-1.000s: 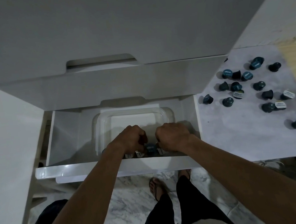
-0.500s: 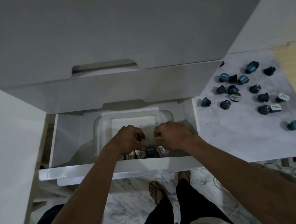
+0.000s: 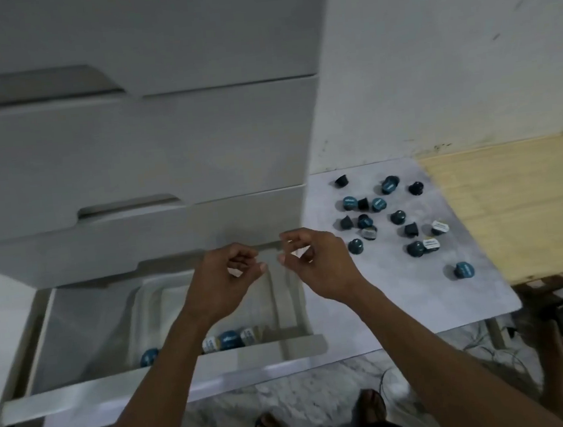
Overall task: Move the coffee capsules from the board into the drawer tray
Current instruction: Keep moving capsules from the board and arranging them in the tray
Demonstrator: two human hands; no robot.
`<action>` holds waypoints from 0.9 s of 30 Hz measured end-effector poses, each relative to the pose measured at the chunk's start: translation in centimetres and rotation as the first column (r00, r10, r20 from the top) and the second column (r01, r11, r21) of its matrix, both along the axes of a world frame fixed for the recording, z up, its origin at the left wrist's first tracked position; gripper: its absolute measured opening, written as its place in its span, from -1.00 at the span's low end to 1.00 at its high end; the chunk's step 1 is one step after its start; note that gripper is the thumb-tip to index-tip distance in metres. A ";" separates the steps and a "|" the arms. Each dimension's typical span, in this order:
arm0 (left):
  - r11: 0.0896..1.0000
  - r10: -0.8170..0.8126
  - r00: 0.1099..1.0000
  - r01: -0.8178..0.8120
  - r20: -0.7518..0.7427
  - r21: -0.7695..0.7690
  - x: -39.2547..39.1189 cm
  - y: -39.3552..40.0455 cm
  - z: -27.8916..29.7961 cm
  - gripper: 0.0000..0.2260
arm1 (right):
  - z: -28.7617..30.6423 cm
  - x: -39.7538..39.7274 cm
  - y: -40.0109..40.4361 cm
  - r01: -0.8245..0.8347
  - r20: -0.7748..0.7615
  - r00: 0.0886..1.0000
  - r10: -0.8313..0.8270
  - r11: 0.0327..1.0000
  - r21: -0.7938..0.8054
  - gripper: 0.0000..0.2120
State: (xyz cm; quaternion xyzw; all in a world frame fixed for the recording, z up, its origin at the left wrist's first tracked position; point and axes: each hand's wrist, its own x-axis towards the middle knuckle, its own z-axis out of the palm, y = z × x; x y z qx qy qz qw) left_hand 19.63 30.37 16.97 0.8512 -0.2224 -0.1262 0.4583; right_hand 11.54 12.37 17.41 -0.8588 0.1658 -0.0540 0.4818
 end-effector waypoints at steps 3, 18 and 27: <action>0.997 -0.047 0.997 0.050 0.060 -0.052 -2.0 -5.0 1.3 -0.89 | 0.6 -2.1 -4.6 0.071 0.026 0.997 -0.072 0.997 0.019 -0.73; 0.893 0.402 0.905 -0.354 -0.138 0.278 -6.4 -22.8 -8.0 -0.68 | -7.2 -4.1 -22.3 -0.111 -0.257 0.965 0.048 0.964 -0.240 -0.65; 0.776 0.501 0.865 -0.444 -0.011 0.448 -2.3 -25.7 -12.3 -0.52 | -14.0 0.5 -20.1 -0.418 -0.437 0.868 0.234 0.820 -0.391 -0.48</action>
